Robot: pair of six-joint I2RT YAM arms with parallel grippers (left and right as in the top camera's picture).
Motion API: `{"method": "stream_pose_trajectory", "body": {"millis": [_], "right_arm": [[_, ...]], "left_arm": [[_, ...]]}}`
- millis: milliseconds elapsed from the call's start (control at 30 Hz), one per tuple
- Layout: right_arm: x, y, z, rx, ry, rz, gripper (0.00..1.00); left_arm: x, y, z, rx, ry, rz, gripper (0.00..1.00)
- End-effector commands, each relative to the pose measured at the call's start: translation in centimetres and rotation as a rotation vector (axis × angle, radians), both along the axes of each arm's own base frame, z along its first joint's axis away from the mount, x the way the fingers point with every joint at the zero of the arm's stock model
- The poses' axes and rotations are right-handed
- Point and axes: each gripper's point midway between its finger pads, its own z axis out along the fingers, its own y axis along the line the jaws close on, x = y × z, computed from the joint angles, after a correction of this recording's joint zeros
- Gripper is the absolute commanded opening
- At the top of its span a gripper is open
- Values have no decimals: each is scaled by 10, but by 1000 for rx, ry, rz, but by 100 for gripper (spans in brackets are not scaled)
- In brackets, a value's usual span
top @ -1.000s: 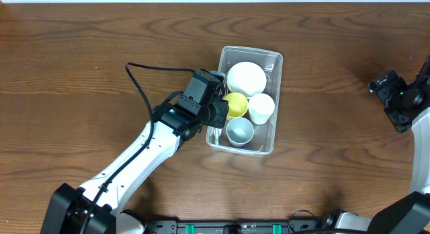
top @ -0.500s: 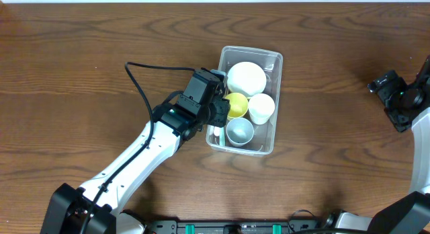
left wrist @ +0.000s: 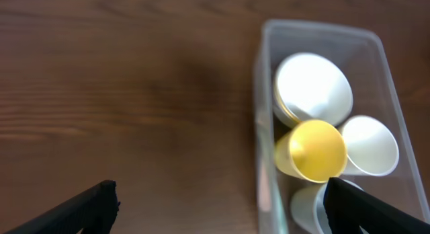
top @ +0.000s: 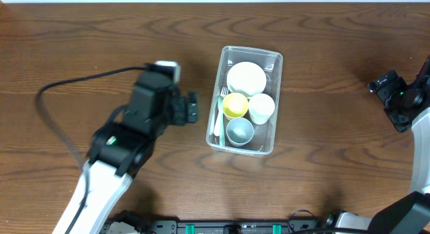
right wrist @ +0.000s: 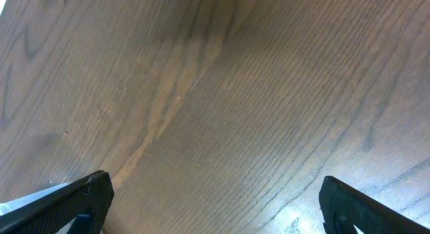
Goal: Pack container
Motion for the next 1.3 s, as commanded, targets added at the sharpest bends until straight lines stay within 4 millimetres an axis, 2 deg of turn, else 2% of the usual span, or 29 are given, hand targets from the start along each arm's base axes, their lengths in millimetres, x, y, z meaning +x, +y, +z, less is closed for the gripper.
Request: {"method": "stream_pose_trajectory", "body": {"millis": [0,167,333,400,600,900,1067,1267], "right_arm": [[-1,-5,1,-4,2,-21,99],[-1,-5,1,-4,2,-21,99],[-1,-5,1,-4,2,-21,99],[-1,-5,1,-4,2,-21,99],[-1,-5,1,-4,2,-21,99],[-1,-5,1,-4,2,-21,99],[-1,-5,1,-4,2,-21,99],[-1,-5,1,-4,2,-21,99]], "left_arm": [[-9,19,25,15,-68,50,98],[-36,32,31,18,-61,55,98],[-64,46,17,65,20,64,98],[-68,49,17,69,22,69,98],[-78,79,42,104,-103,186,98],[-122,123,65,71,-288,333,98],[-125,131,74,-12,-448,387,98],[-101,109,66,-64,-605,249,98]]}}
